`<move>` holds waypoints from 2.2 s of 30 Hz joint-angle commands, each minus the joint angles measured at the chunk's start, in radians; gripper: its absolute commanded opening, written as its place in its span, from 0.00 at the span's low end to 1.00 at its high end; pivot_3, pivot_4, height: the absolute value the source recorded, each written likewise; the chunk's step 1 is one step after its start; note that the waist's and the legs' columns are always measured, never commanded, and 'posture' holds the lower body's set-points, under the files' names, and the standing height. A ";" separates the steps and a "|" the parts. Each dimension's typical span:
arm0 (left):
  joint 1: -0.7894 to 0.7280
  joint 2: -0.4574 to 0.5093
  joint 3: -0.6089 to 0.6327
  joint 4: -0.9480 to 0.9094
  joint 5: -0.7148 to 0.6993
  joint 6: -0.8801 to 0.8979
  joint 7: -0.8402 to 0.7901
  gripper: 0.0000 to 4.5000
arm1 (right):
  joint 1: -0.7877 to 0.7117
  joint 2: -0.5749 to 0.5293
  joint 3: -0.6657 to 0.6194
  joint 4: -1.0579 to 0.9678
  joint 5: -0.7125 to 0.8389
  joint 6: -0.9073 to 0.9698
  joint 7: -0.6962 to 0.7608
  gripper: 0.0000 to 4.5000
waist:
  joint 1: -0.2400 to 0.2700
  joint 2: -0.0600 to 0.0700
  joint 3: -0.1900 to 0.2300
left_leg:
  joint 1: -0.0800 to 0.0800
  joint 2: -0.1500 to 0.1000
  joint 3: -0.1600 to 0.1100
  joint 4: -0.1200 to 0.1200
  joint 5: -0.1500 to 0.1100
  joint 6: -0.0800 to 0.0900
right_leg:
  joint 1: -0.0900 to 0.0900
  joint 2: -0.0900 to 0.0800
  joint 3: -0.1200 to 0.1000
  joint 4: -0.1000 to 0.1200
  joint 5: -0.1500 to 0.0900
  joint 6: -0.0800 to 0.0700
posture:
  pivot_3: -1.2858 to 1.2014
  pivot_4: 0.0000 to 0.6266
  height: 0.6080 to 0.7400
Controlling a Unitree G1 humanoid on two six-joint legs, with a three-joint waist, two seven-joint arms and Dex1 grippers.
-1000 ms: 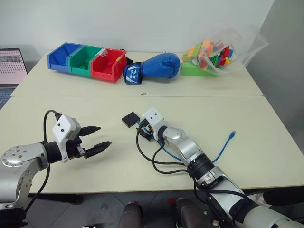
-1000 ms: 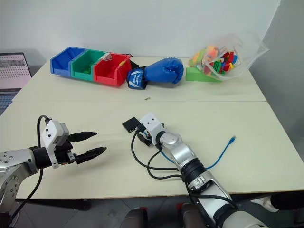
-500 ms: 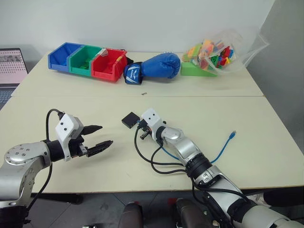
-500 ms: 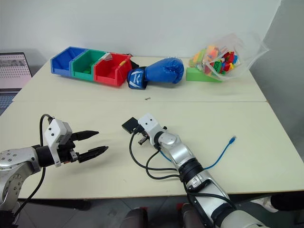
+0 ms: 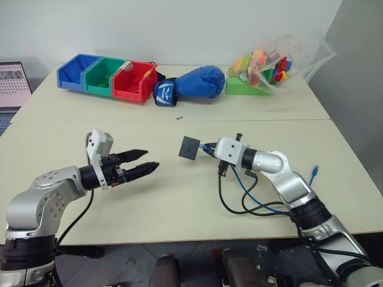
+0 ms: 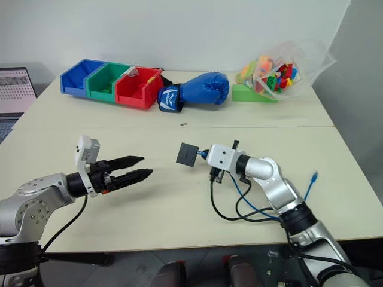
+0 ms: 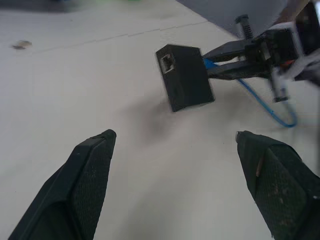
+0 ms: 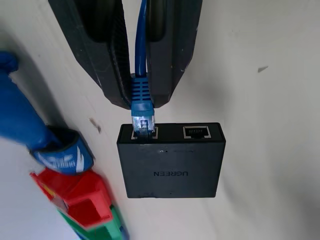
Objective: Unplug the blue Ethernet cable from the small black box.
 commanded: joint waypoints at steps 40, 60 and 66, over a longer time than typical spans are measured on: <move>-0.111 -0.079 -0.144 0.079 -0.060 0.042 -0.145 0.18 | 0.012 -0.052 0.004 -0.263 -0.005 -0.172 0.129 0.03 | 0.008 0.000 0.000 | 0.001 0.000 -0.001 0.001 0.000 0.000 | 0.001 0.000 0.000 0.000 0.000 0.000 | 0.52 0.24 1.00; -0.108 -0.046 -0.222 0.036 0.058 -0.152 -0.304 0.18 | 0.023 -0.008 -0.245 -0.488 0.763 0.969 0.121 0.67 | 0.016 0.000 0.000 | 0.001 0.000 -0.002 0.001 0.000 0.000 | 0.002 0.000 0.001 0.000 0.000 0.000 | 0.52 0.24 1.00; -0.099 -0.027 -0.224 0.015 0.070 -0.169 -0.327 0.18 | 0.018 0.007 -0.239 -0.414 0.821 1.027 0.134 0.67 | 0.015 0.001 0.001 | 0.000 0.000 -0.002 0.001 0.000 0.000 | 0.002 0.000 0.000 -0.001 0.000 0.000 | 0.52 0.24 1.00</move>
